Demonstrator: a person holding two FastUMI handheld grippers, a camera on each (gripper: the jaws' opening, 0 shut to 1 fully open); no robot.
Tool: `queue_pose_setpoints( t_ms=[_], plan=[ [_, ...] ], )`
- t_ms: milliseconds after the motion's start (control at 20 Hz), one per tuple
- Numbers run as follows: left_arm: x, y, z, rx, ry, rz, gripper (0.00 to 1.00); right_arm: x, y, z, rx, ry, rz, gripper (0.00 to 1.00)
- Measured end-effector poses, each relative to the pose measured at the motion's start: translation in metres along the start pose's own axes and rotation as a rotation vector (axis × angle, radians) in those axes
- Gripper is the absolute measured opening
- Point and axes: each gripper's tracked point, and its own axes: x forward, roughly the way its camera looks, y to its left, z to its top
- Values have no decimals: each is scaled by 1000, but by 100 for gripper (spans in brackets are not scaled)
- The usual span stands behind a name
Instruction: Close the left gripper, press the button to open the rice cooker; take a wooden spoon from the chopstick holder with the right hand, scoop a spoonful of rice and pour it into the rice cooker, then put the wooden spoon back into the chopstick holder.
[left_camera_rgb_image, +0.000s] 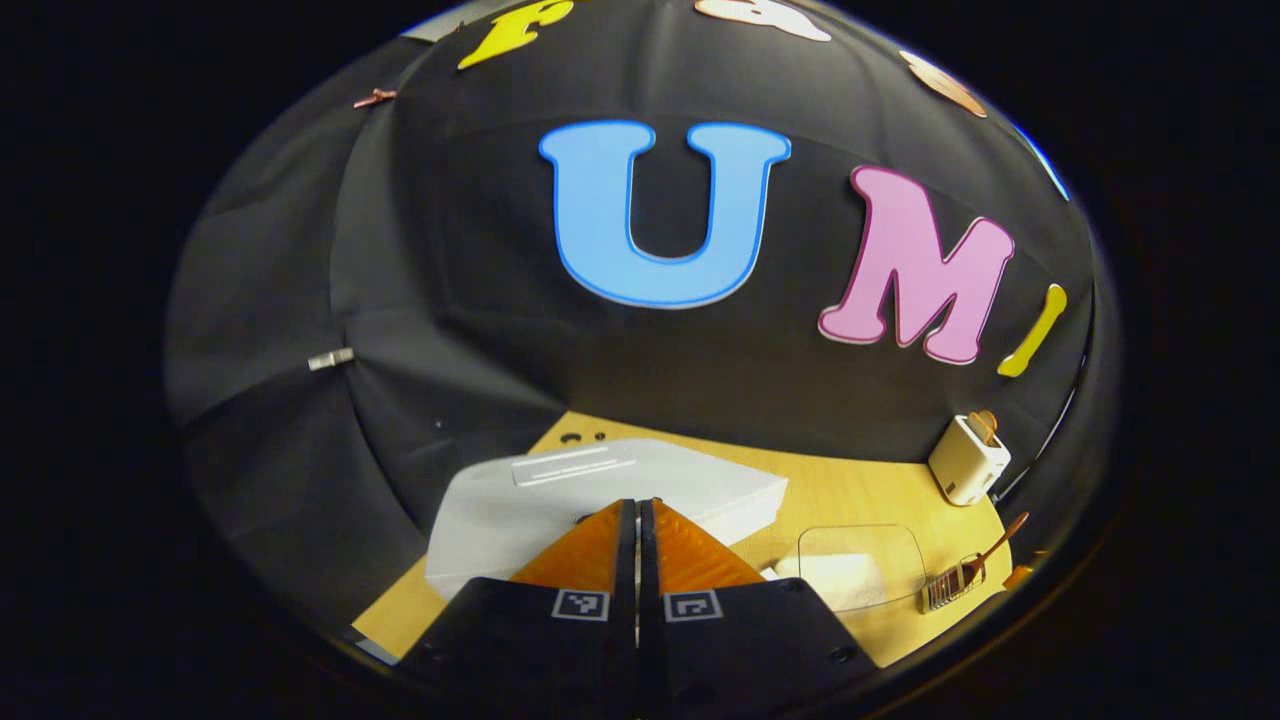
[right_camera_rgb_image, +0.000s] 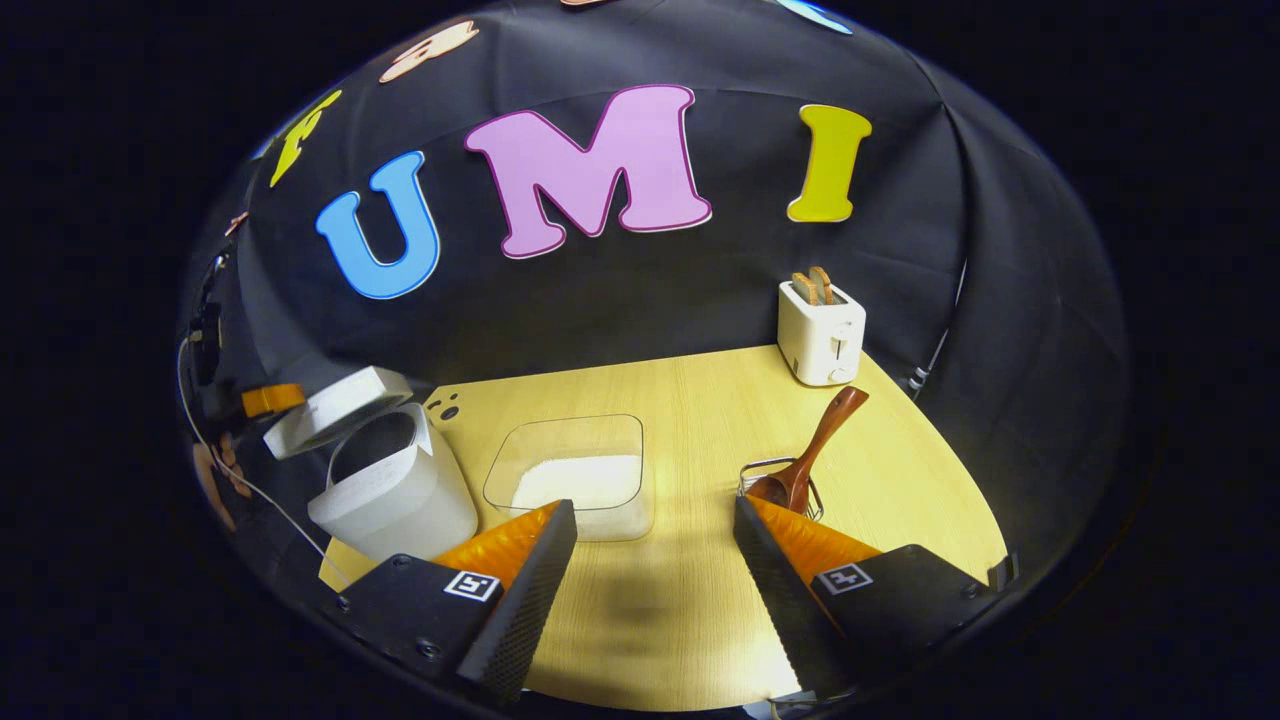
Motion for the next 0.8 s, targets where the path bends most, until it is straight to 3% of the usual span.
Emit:
queue_pose_setpoints(
  t_ms=[400,800],
  plan=[
    [-28,-2,10,12,-70,-73,5,-3,2,2,11,-16,-46,98],
    [-44,-15,1,40,-72,-183,5,-4,-22,18,55,-68,-159,98]
  ],
)
